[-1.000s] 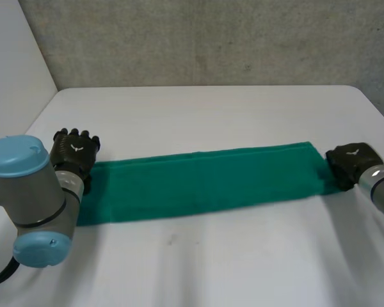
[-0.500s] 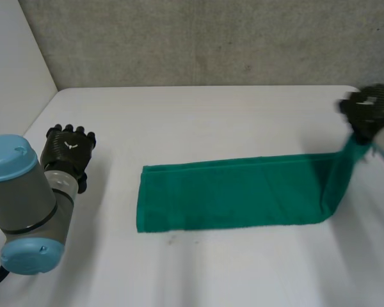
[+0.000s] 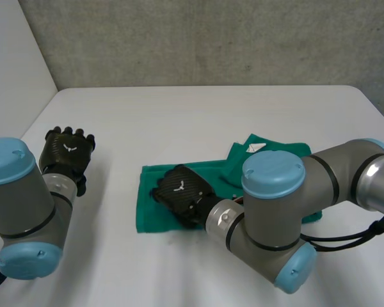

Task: Fold the towel.

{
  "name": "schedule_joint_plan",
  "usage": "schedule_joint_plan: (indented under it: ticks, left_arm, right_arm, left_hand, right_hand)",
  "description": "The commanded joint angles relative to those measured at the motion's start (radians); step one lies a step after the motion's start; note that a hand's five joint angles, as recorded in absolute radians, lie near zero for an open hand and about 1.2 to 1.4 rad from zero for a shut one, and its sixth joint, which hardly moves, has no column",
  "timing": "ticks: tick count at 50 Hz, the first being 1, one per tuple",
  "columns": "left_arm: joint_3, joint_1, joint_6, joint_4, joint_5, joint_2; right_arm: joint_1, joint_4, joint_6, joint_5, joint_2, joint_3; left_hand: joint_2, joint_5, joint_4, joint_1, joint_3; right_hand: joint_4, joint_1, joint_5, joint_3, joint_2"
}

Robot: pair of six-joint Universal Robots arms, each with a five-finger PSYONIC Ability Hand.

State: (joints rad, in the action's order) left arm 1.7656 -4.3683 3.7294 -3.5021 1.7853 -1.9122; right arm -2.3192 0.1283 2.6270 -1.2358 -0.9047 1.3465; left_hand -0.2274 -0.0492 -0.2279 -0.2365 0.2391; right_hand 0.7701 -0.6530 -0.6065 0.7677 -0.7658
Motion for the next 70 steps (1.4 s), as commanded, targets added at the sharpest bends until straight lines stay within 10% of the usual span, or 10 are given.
schedule_joint_plan:
  ticks: [1,10,35,41,44,70]
  left_arm:
    - [-0.001,0.012,0.0,0.0,-0.003,0.001]
    - [-0.014,0.069,0.001,-0.002,0.0,-0.001]
    - [0.0,0.075,0.001,-0.021,0.002,-0.018]
    - [0.002,0.073,0.001,-0.021,0.002,-0.018]
    - [0.002,0.073,0.001,-0.021,0.002,-0.016]
    - [0.023,0.09,-0.006,-0.021,0.0,0.024]
  right_arm:
    - [0.061,0.01,0.043,-0.247,-0.094,-0.006]
    - [0.267,-0.022,0.312,-0.295,-0.163,-0.018]
    - [0.262,-0.236,0.545,-0.229,0.245,-0.354]
    - [0.261,-0.226,0.547,-0.226,0.257,-0.376]
    - [0.261,-0.213,0.548,-0.226,0.25,-0.379]
    - [-0.054,-0.179,0.499,-0.047,0.158,-0.282]
  left_hand:
    - [0.026,0.022,0.026,0.035,-0.037]
    - [0.026,0.022,0.026,0.035,-0.037]
    - [0.023,0.019,0.023,0.032,-0.034]
    - [0.026,0.022,0.026,0.035,-0.037]
    - [0.026,0.022,0.026,0.035,-0.037]
    - [0.049,0.045,0.05,0.058,-0.061]
  right_hand:
    - [-0.342,0.225,0.353,-0.339,0.337]
    - [-0.315,0.198,0.326,-0.313,0.311]
    - [-0.104,-0.013,0.115,-0.102,0.1]
    - [0.624,-0.741,-0.613,0.626,-0.628]
    - [0.626,-0.743,-0.615,0.629,-0.63]
    - [0.626,-0.743,-0.615,0.629,-0.63]
